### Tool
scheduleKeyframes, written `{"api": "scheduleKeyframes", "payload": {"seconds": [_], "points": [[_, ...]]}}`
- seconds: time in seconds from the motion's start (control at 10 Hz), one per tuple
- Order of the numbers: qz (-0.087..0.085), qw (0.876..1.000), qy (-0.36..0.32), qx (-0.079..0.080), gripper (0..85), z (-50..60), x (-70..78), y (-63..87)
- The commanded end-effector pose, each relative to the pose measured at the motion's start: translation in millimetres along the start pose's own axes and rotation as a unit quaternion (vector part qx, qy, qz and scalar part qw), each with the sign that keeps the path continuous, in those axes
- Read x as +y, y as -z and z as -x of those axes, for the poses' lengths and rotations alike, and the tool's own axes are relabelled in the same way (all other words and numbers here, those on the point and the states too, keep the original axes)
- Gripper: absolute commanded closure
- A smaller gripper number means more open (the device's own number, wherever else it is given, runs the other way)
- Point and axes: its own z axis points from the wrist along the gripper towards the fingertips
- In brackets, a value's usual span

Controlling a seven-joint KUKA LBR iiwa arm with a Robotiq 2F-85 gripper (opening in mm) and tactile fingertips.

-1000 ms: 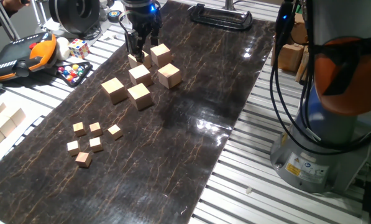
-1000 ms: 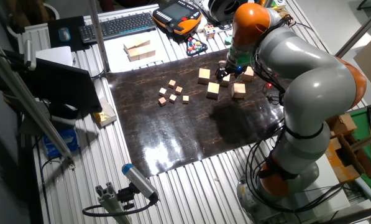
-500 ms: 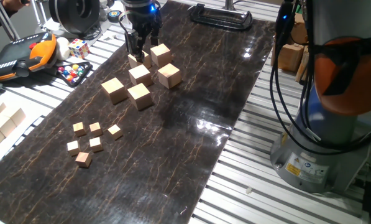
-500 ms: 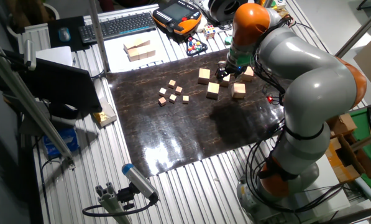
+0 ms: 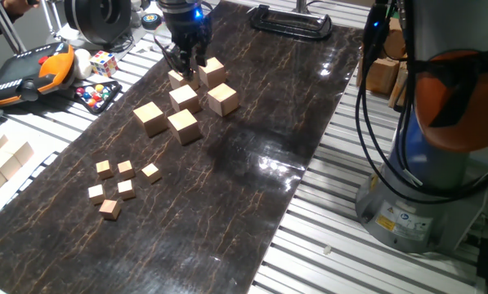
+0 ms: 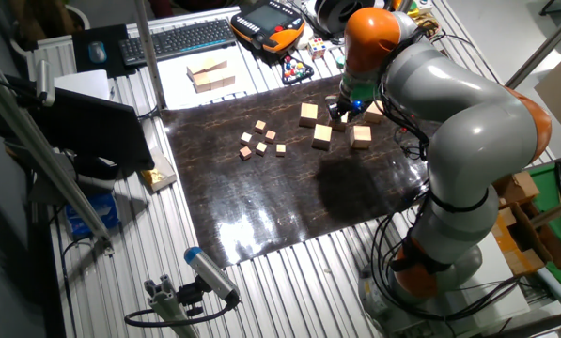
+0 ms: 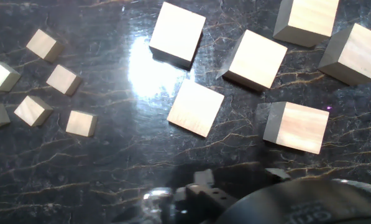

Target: Stack the blocks into a pyramid shape

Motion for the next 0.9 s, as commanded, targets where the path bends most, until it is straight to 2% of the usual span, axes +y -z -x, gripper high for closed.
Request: {"api": "scheduleKeyframes", "payload": {"seconds": [0.0, 0.3, 0.5, 0.8], "points": [[-0.001, 1.000, -0.001, 0.000, 84.3, 0.1, -0.1, -0.2], [-0.004, 1.000, -0.011, -0.002, 84.3, 0.8, -0.9, -2.7], [-0.001, 0.999, -0.032, -0.005, 84.3, 1.2, -0.7, -8.0], [-0.011, 0.998, -0.062, -0.009, 84.3, 8.3, -1.2, -18.7]]}}
